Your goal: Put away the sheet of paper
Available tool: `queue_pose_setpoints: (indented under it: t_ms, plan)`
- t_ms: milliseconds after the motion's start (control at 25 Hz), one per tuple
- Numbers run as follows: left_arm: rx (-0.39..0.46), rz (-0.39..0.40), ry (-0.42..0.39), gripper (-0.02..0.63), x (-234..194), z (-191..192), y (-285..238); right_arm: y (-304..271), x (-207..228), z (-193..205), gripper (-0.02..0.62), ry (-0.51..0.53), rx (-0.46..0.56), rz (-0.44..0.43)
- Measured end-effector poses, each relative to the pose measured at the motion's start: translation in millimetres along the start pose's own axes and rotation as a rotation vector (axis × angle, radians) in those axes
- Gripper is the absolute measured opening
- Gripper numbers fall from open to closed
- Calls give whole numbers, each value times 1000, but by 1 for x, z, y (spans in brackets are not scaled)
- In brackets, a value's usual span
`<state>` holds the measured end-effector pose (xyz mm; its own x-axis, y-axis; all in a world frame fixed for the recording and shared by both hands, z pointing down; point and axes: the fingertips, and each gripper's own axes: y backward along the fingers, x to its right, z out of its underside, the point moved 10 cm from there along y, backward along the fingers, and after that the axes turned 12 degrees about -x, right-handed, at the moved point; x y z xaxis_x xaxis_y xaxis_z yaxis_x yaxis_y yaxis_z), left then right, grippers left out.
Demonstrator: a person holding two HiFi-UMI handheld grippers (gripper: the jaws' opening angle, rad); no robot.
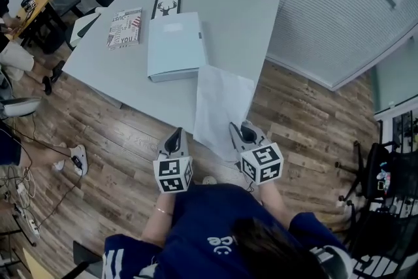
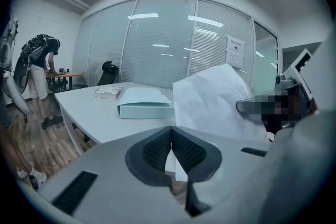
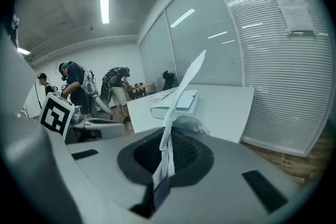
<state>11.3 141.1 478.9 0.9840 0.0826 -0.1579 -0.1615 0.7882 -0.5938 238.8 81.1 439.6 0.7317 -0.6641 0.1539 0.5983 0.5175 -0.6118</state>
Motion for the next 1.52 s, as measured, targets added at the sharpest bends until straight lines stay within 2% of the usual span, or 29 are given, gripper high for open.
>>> queue_pose_setpoints:
  t_ms: [120,320,680,880,960,1080,1280,1400,1520]
  plan:
    - [-3,-12,-11,5,-18,-19,-17,-10,10,-13,9,-15,-9,33]
    - [-30,19,-21,5,-44,-46,-51,-29,27,-38,9,-53,-22,94]
    - [-121,135,-111,6,-94,-88,-113,-68,35,-80,9,-128,-36,236]
    - [-142,148,-226,6,-116,-106,-139,-85,36,-100,9,-164,-38,323]
    - [-159,124,-289,6,-122,-112,-146,-89,36,-107,9,-181,-29,348]
    - [-170,80,-362,8,-129,-121,-153,-94,36,-114,9,-197,-30,363]
    - [-172,62,-407,12,-131,-131,-161,-98,42,-118,9,-207,-39,359]
    - [-217,76,-428,61,-125,-133,-167,-96,49,-120,9,-203,-36,348]
    - [-253,74,-491,92,-115,-135,-170,-91,58,-125,9,-200,-20,333]
